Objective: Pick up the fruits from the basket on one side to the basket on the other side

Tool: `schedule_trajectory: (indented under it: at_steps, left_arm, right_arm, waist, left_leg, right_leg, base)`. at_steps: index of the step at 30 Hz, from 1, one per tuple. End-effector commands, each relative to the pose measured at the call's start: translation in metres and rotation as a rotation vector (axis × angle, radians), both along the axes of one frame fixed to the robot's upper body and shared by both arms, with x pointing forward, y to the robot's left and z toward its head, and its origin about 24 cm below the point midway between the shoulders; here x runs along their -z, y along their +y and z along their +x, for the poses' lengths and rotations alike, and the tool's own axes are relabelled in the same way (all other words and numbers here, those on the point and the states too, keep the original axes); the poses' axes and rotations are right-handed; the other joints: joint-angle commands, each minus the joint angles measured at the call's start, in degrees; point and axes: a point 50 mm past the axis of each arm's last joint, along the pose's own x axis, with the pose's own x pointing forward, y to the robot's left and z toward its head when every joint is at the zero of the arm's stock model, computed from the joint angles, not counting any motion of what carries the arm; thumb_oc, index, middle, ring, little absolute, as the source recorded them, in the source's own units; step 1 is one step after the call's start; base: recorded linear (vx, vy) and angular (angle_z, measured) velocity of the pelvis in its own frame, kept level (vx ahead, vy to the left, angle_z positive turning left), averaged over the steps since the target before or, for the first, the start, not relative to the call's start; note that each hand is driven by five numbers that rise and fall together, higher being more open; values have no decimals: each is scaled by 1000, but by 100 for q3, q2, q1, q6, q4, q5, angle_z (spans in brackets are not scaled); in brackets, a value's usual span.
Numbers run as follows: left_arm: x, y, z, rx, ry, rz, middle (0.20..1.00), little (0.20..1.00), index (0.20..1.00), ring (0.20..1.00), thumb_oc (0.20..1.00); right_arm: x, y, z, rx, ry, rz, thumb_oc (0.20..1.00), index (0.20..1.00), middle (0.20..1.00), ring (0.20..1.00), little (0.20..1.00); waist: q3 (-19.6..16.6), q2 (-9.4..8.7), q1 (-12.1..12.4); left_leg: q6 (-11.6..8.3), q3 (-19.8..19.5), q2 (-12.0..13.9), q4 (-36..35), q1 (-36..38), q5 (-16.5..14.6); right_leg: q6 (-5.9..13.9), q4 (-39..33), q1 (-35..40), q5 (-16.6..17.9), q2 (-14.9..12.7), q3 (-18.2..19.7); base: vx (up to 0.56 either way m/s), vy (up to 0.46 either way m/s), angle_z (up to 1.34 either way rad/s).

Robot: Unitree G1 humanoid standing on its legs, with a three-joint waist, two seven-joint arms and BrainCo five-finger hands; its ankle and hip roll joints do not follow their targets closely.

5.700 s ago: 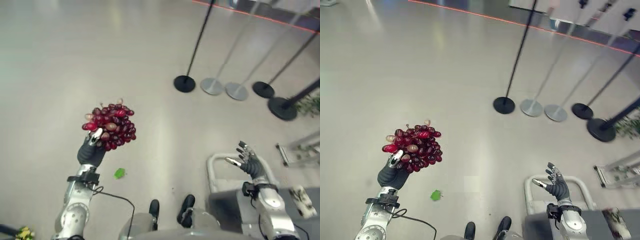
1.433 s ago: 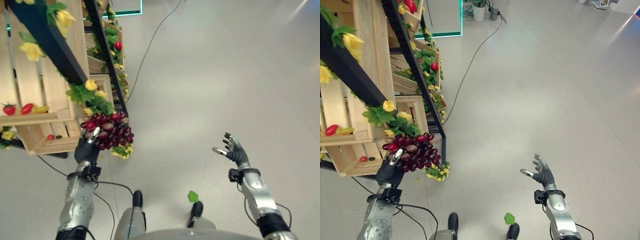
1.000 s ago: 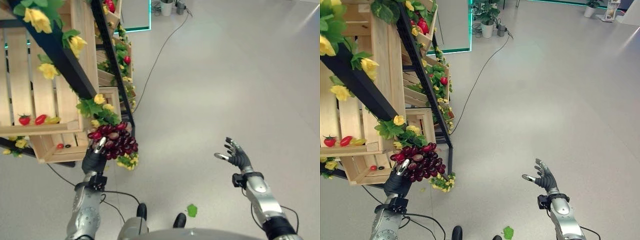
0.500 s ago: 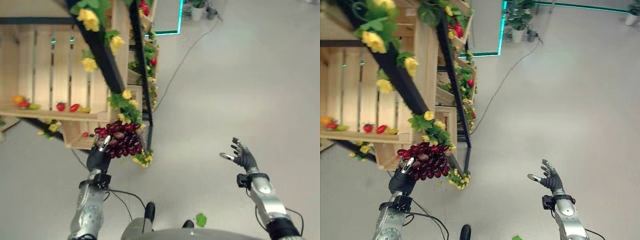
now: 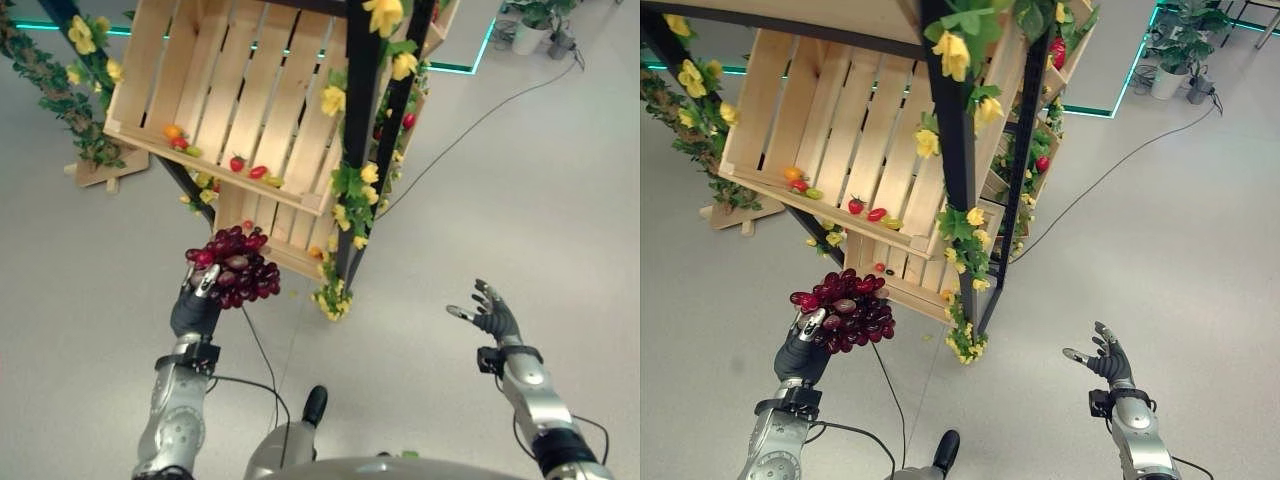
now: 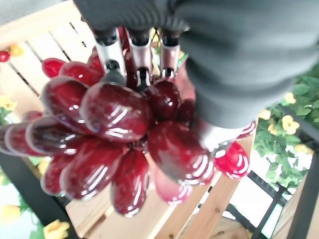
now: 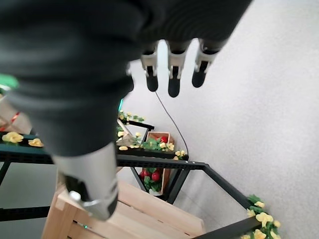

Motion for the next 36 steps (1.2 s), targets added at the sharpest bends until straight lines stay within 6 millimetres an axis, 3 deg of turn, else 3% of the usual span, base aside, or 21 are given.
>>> schedule_trajectory:
  at_steps: [1, 6, 10, 16, 20, 22, 23, 25, 26, 30, 36]
  left_arm:
    - [-46, -3, 13, 42, -244, -2, 200, 200, 200, 200, 200]
    - [-51, -5, 13, 40, -265, -25, 200, 200, 200, 200, 200]
    - [-63, -9, 18, 56, -317, -17, 200, 200, 200, 200, 200]
    - [-69, -8, 21, 30, -329, 38, 200, 200, 200, 200, 200]
    - [-76, -7, 25, 10, -348, 68, 200, 200, 200, 200, 200]
    - [-84, -8, 30, 7, -377, 87, 200, 200, 200, 200, 200]
    - [-98, -9, 34, -2, -423, 101, 200, 200, 200, 200, 200]
    - [-98, -9, 35, -3, -424, 102, 200, 200, 200, 200, 200]
    - [-114, -13, 38, -4, -485, 126, 200, 200, 200, 200, 200]
    - [-147, -21, 41, 12, -608, 168, 200, 200, 200, 200, 200]
    - [-170, -32, 48, 25, -685, 197, 200, 200, 200, 200, 200]
  right_arm:
    - [-20, -16, 7, 39, -97, -28, 1000, 1000, 1000, 1000, 1000]
    - [-15, -17, 4, 57, -75, -17, 1000, 1000, 1000, 1000, 1000]
    - [-10, -22, -3, 91, -57, -15, 1000, 1000, 1000, 1000, 1000]
    - [-5, -10, 3, 50, -37, -4, 1000, 1000, 1000, 1000, 1000]
    - [-2, -3, 4, 22, -23, 4, 1000, 1000, 1000, 1000, 1000]
    - [1, 0, 4, 5, -7, 6, 1000, 1000, 1000, 1000, 1000]
    - [4, 4, 4, -6, 6, 10, 1000, 1000, 1000, 1000, 1000]
    - [4, 4, 4, -6, 5, 11, 1000, 1000, 1000, 1000, 1000]
    - [7, 7, 4, -16, 20, 17, 1000, 1000, 1000, 1000, 1000]
    - [11, 14, 6, -51, 48, 14, 1000, 1000, 1000, 1000, 1000]
    - [14, 22, 8, -79, 65, 20, 1000, 1000, 1000, 1000, 1000]
  waist:
    - [-132, 54, 181]
    - [-123, 9, 256]
    - [-115, 17, 138]
    - [-204, -19, 103]
    - [-249, -43, 56]
    - [-283, -52, 4]
    - [-319, -57, -47]
    - [-310, -60, -42]
    - [-351, -69, -84]
    - [-405, -94, -191]
    - [-440, -152, -289]
  left_leg:
    - [-568, 40, 361, 150, 342, -518]
    - [-590, -106, 378, 58, 321, -427]
    - [-766, 87, 541, -108, 270, -281]
    - [-681, 551, 506, 86, 389, -454]
    - [-679, 655, 519, 123, 429, -511]
    - [-670, 716, 526, 131, 475, -547]
    - [-672, 776, 531, 127, 506, -571]
    - [-672, 781, 532, 128, 509, -573]
    - [-670, 831, 546, 117, 549, -590]
    - [-665, 966, 571, 90, 625, -624]
    - [-658, 1086, 608, 49, 709, -647]
  right_leg:
    - [210, 41, -33, 372, -362, -132]
    - [207, 47, -54, 382, -346, -249]
    - [195, 45, -25, 320, -341, -578]
    - [234, 53, 6, 417, -370, -352]
    - [213, 57, -3, 407, -368, -269]
    - [205, 55, 2, 399, -362, -201]
    - [201, 52, 17, 386, -347, -155]
    - [200, 53, 17, 385, -346, -150]
    - [203, 53, 21, 386, -336, -125]
    - [202, 55, 4, 378, -298, -22]
    - [207, 54, -4, 378, -235, 91]
  base:
    - [-37, -15, 16]
    - [-37, -12, 17]
    - [-38, 4, 29]
    - [15, 48, 16]
    - [33, 21, -32]
    - [33, 6, -21]
    - [18, -1, -19]
    - [20, -2, -19]
    - [29, -3, -13]
    - [20, -4, -5]
    - [17, -15, -9]
